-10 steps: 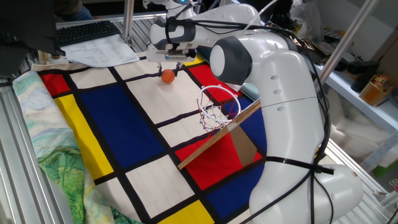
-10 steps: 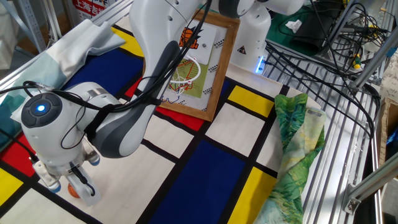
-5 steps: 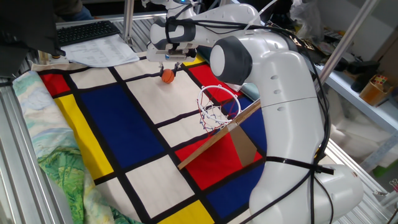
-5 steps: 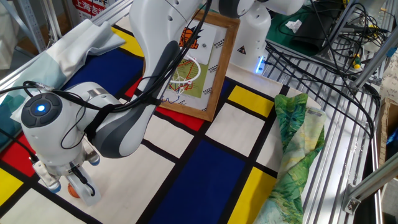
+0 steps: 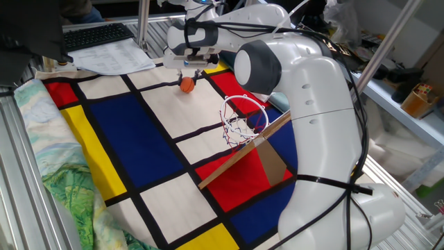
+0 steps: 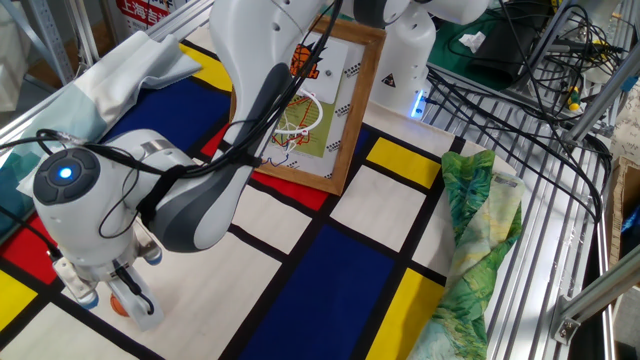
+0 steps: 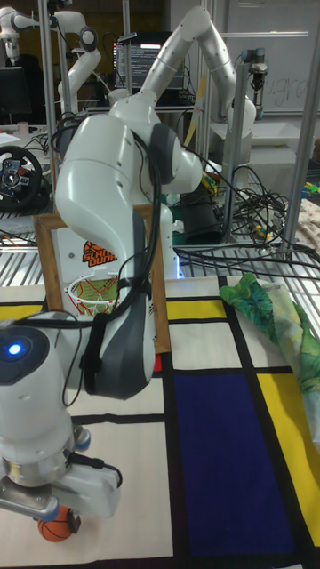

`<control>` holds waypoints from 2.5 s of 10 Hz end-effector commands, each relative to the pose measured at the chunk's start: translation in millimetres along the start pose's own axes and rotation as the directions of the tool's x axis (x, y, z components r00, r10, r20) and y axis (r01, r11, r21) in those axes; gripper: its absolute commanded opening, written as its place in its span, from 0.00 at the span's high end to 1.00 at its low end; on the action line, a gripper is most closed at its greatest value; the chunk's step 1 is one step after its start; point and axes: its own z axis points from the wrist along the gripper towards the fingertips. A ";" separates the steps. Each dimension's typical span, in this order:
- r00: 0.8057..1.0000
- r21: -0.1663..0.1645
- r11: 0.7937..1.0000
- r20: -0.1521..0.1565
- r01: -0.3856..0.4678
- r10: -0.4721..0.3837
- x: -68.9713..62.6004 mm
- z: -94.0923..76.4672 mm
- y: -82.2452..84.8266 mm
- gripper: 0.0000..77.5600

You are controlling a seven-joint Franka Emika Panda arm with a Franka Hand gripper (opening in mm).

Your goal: Grab a basketball, release it and shoot it into the basket

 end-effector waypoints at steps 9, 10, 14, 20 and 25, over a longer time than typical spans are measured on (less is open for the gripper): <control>0.999 0.028 0.999 -0.041 -0.034 0.035 38.4 -95.2 0.2 0.98; 0.998 0.028 0.999 -0.045 -0.040 0.041 44.6 -104.0 -1.1 0.98; 0.998 0.021 0.999 -0.048 -0.045 0.046 55.2 -115.0 -9.2 0.98; 0.998 0.013 0.998 -0.039 -0.054 0.054 59.0 -122.8 -7.7 0.98; 1.000 0.014 1.000 -0.012 -0.022 0.022 58.7 -122.6 -7.6 0.98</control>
